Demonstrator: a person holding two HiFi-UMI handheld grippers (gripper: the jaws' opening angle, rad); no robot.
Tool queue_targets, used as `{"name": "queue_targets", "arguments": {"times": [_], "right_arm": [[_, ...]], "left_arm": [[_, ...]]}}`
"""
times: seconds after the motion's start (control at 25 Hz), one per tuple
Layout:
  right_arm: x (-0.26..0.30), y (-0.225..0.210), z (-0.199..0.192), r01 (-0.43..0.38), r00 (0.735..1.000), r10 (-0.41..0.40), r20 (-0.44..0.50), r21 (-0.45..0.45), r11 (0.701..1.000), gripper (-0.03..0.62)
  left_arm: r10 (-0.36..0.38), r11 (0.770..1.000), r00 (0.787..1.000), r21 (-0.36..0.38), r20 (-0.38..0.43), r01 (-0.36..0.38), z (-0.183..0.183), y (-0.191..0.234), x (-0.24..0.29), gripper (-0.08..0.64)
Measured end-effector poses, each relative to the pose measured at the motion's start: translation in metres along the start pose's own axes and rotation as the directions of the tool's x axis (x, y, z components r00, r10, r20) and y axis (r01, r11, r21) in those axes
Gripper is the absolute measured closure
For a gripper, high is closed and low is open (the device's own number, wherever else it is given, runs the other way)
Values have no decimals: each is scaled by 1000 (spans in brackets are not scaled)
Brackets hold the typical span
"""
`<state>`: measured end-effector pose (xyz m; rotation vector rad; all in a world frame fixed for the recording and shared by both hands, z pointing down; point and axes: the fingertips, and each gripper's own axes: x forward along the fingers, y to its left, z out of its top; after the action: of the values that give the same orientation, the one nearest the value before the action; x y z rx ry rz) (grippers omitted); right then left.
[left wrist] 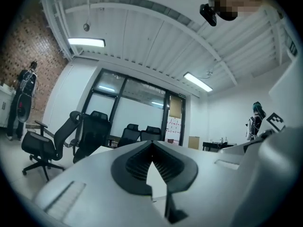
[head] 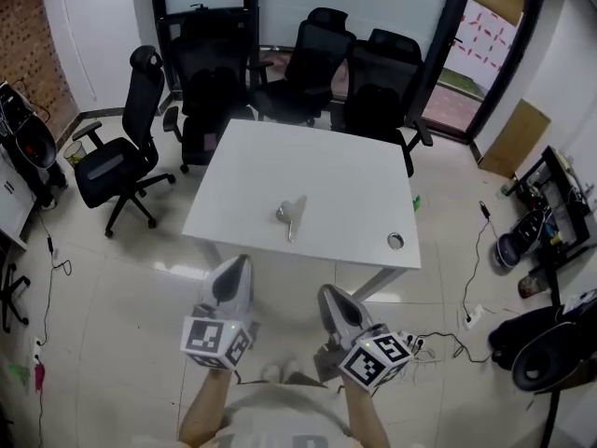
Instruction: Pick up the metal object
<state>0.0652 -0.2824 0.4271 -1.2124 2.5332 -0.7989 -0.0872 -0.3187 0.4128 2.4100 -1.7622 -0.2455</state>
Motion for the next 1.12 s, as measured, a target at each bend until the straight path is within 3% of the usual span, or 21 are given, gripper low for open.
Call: {"name": "queue_targets", "arguments": {"times": [0.28, 0.48, 0.76, 0.96, 1.04, 1.12], "right_arm": [[34, -15, 2, -30, 997, 24, -76, -74, 997, 580], [46, -26, 6, 2, 999, -3, -54, -28, 1000, 580], [61, -37, 20, 50, 999, -49, 10, -86, 995, 580], [65, -47, 23, 69, 997, -67, 24, -67, 995, 580], [65, -54, 19, 88, 996, -87, 13, -68, 994, 580], [67, -61, 16, 102, 995, -102, 5, -64, 993, 580]], "left_arm": [[18, 999, 1000, 28, -22, -18, -12, -3, 29, 561], [9, 1000, 1000, 27, -29, -8, -12, 4, 42, 561], [-23, 998, 1000, 52, -20, 24, -15, 3, 62, 561], [-36, 999, 999, 38, -12, 36, -19, 4, 75, 561], [-36, 997, 999, 67, -21, 38, -32, 7, 85, 540], [-41, 988, 998, 150, -52, 49, -52, 11, 105, 500]]}}
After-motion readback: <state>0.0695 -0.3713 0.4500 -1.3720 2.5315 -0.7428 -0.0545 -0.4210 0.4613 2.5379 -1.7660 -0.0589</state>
